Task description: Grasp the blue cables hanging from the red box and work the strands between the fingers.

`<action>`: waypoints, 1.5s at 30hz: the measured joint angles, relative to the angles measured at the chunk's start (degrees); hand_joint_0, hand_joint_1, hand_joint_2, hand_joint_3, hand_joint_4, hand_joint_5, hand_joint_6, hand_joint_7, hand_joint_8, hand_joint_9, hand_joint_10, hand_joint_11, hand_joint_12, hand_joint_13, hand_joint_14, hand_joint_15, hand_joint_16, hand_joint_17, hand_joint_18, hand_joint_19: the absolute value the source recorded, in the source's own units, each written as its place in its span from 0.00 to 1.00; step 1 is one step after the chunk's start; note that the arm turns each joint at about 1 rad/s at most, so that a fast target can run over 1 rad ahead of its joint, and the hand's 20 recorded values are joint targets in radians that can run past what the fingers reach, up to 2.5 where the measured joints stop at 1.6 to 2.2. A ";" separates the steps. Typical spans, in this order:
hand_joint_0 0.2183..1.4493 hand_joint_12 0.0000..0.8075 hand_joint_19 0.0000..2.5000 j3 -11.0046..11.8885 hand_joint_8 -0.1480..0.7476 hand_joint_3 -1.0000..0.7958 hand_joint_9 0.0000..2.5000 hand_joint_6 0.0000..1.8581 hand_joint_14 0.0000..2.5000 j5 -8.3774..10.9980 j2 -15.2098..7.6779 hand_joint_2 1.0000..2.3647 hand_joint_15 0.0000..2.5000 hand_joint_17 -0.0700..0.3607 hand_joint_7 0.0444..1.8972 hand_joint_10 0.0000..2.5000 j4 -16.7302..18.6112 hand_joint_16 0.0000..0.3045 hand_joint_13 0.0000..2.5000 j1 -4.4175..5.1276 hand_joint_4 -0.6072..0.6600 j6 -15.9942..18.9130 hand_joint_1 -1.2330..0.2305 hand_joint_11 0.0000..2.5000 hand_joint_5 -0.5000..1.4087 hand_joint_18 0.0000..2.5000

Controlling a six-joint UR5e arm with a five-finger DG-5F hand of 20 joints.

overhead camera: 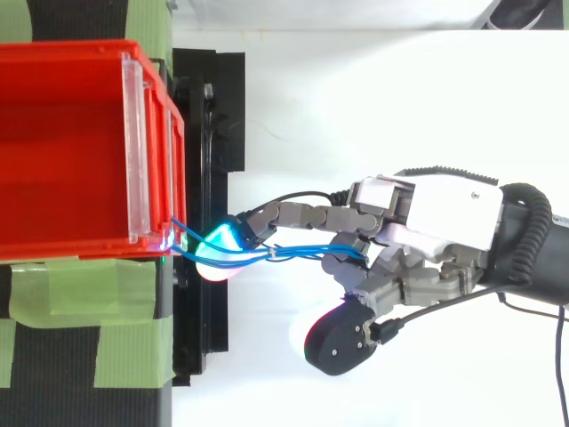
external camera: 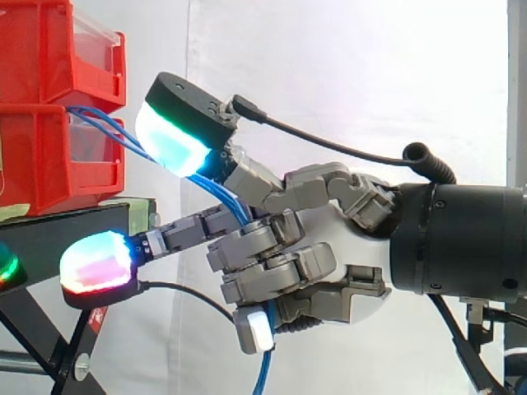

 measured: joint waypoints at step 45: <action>0.41 0.83 0.21 -0.01 0.72 0.00 0.52 0.01 1.00 -0.02 0.00 0.00 0.56 0.61 0.39 1.00 0.00 0.84 0.73 0.00 0.76 0.00 0.47 0.99 0.30 0.99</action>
